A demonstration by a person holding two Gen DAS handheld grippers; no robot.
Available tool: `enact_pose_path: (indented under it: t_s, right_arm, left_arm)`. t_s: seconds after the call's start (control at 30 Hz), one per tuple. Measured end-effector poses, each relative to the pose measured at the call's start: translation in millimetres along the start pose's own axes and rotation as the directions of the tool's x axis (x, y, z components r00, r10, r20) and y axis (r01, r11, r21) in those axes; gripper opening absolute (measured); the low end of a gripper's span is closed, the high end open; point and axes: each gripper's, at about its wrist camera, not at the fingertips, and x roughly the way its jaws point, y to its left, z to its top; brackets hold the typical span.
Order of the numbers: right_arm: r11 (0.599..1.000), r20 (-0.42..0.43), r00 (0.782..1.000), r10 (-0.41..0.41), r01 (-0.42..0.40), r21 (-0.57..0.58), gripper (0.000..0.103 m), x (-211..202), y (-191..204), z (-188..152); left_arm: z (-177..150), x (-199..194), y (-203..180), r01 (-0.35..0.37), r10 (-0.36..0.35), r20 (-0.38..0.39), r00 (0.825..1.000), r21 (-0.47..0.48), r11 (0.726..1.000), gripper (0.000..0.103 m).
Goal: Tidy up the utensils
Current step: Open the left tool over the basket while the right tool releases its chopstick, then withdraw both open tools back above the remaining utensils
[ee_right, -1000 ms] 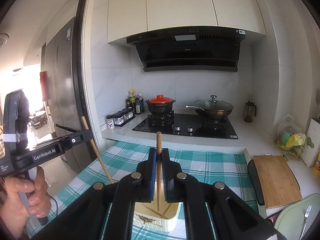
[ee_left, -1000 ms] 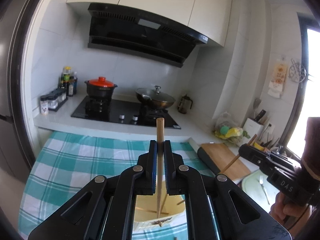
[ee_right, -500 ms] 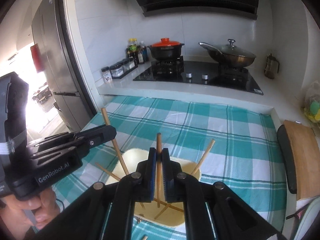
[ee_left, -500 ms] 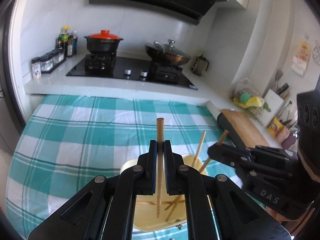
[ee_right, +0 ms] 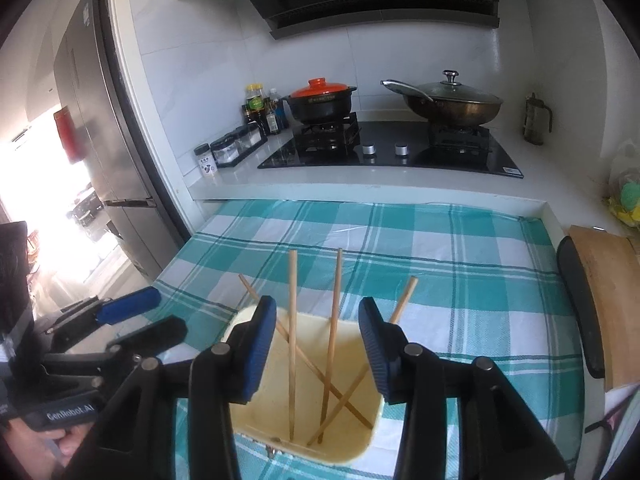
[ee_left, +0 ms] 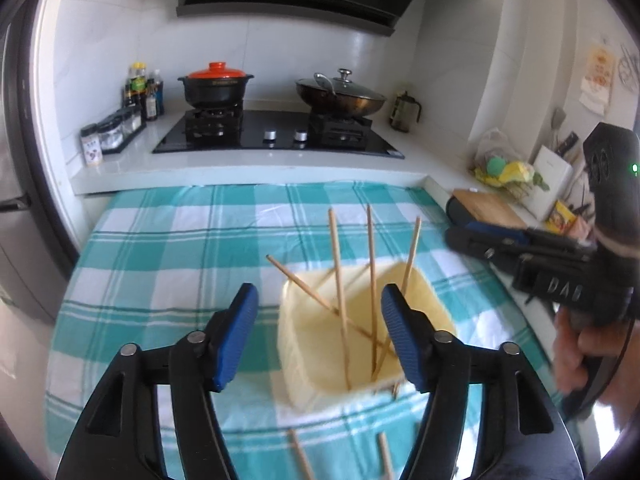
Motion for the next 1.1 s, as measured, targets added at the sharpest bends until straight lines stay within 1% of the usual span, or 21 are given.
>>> enact_pose_path:
  t_s: [0.1, 0.17, 0.27, 0.37, 0.43, 0.5, 0.6, 0.7, 0.77, 0.83, 0.97, 1.1]
  right_arm:
    - [0.999, 0.013, 0.999, -0.033, 0.034, -0.028, 0.045, -30, 1, -22]
    - [0.996, 0.020, 0.997, -0.071, 0.072, -0.049, 0.048, -53, 4, -42]
    - [0.990, 0.031, 0.993, -0.116, 0.118, -0.077, 0.051, -86, 11, -78]
    - [0.984, 0.039, 0.988, -0.150, 0.153, -0.094, 0.053, -120, 19, -128]
    - [0.976, 0.041, 0.979, -0.199, 0.202, -0.082, 0.053, -139, 23, -167]
    - [0.966, 0.031, 0.968, -0.249, 0.250, -0.062, 0.053, -151, 28, -204]
    - [0.952, -0.007, 0.952, -0.307, 0.307, -0.011, 0.053, -157, 34, -249]
    - [0.947, -0.037, 0.949, -0.314, 0.316, 0.051, 0.053, -160, 35, -280]
    - [0.944, -0.043, 0.946, -0.322, 0.324, 0.065, 0.053, -162, 35, -297]
    - [0.935, -0.059, 0.937, -0.345, 0.348, 0.066, 0.053, -162, 35, -311]
    - [0.923, -0.069, 0.924, -0.375, 0.379, 0.066, 0.053, -165, 34, -325]
    - [0.918, -0.076, 0.921, -0.382, 0.388, 0.081, 0.053, -164, 32, -330]
  left_arm:
    - [-33, -28, 3, -0.029, 0.030, -0.025, 0.999, 0.034, 0.999, 0.077]
    - [-59, -43, 4, -0.033, 0.036, -0.052, 0.998, 0.045, 0.998, 0.078]
    - [-105, -64, 2, -0.054, 0.061, -0.090, 0.994, 0.072, 0.996, 0.079]
    - [-152, -81, -6, -0.081, 0.091, -0.106, 0.990, 0.100, 0.992, 0.080]
    - [-183, -91, -12, -0.113, 0.125, -0.112, 0.986, 0.107, 0.988, 0.081]
    - [-207, -97, -17, -0.121, 0.131, -0.123, 0.984, 0.087, 0.989, 0.081]
    - [-235, -101, -22, -0.110, 0.113, -0.128, 0.985, 0.034, 0.993, 0.081]
    - [-251, -103, -28, -0.111, 0.112, -0.107, 0.988, 0.013, 0.994, 0.081]
    - [-257, -100, -31, -0.113, 0.113, -0.111, 0.987, 0.007, 0.994, 0.081]
    - [-260, -97, -33, -0.115, 0.115, -0.116, 0.987, 0.009, 0.993, 0.081]
    - [-266, -94, -36, -0.123, 0.123, -0.121, 0.985, 0.001, 0.992, 0.081]
    - [-270, -92, -37, -0.133, 0.132, -0.126, 0.983, -0.003, 0.991, 0.082]
